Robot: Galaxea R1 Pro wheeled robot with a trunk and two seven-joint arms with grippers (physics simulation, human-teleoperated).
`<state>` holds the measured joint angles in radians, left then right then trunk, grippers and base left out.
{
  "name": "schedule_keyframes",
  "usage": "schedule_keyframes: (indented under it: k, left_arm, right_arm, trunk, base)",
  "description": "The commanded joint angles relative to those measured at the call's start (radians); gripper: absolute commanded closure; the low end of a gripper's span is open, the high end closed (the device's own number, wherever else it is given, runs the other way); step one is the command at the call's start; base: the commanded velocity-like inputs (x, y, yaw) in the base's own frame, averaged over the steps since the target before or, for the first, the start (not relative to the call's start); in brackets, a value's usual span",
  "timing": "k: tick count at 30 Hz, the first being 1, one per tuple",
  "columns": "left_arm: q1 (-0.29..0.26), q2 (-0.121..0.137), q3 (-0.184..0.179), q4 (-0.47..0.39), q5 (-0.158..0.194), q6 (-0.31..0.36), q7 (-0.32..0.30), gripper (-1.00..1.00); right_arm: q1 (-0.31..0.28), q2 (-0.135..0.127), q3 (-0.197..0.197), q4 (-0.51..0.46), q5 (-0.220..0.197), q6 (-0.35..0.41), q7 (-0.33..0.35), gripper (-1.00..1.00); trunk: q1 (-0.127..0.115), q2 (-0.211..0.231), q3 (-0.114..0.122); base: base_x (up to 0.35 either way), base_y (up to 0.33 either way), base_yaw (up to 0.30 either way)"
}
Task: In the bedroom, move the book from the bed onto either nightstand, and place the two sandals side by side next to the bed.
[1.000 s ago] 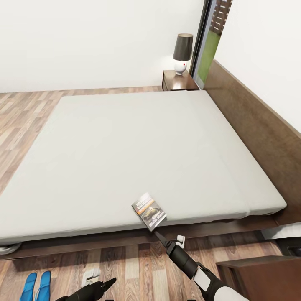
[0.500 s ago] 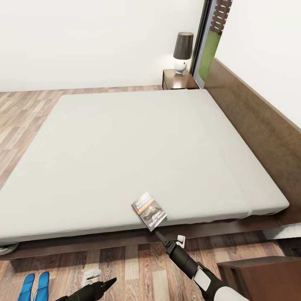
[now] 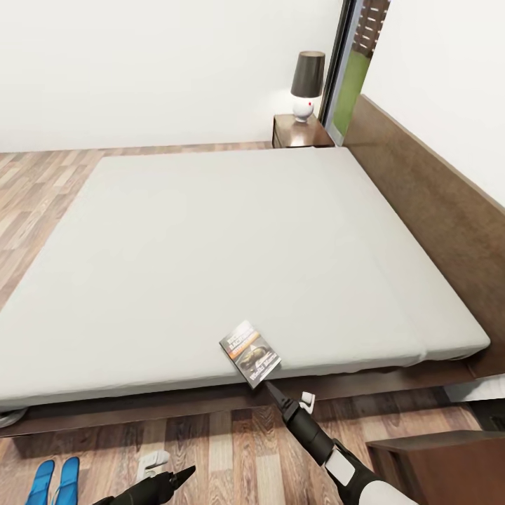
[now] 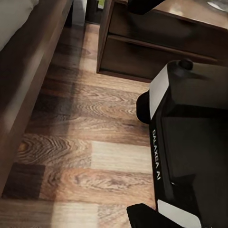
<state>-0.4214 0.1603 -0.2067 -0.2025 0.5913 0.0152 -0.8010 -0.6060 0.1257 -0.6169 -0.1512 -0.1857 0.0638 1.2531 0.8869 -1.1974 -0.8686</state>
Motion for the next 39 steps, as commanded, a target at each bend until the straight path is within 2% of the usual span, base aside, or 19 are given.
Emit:
schedule_keyframes:
  k: [1, 6, 22, 39]
  left_arm:
    - [0.0, 0.001, -0.008, 0.0, 0.01, 0.002, -0.002, -1.0]
    - [0.0, 0.001, -0.008, 0.0, 0.01, 0.002, -0.002, -1.0]
    - [0.0, 0.001, -0.008, 0.0, 0.01, 0.002, -0.004, -1.0]
    - [0.0, 0.001, -0.008, 0.0, 0.01, 0.003, -0.004, -1.0]
  right_arm:
    - [0.0, 0.0, 0.005, -0.001, -0.009, 0.007, 0.002, -1.0]
    - [0.0, 0.0, 0.006, -0.001, -0.009, 0.007, 0.002, -1.0]
    - [0.0, 0.0, 0.005, -0.001, -0.009, 0.007, 0.002, -1.0]
    - [0.0, 0.0, 0.006, 0.0, -0.009, 0.007, 0.002, -1.0]
  trunk:
    - [0.004, -0.008, -0.004]
    - [0.023, -0.043, -0.019]
    - [0.023, -0.043, -0.019]
    - [0.088, -0.162, -0.073]
  base:
    - [0.0, 0.0, 0.0]
    - [0.0, 0.0, 0.0]
    - [0.0, 0.0, 0.0]
    - [0.0, 0.0, 0.0]
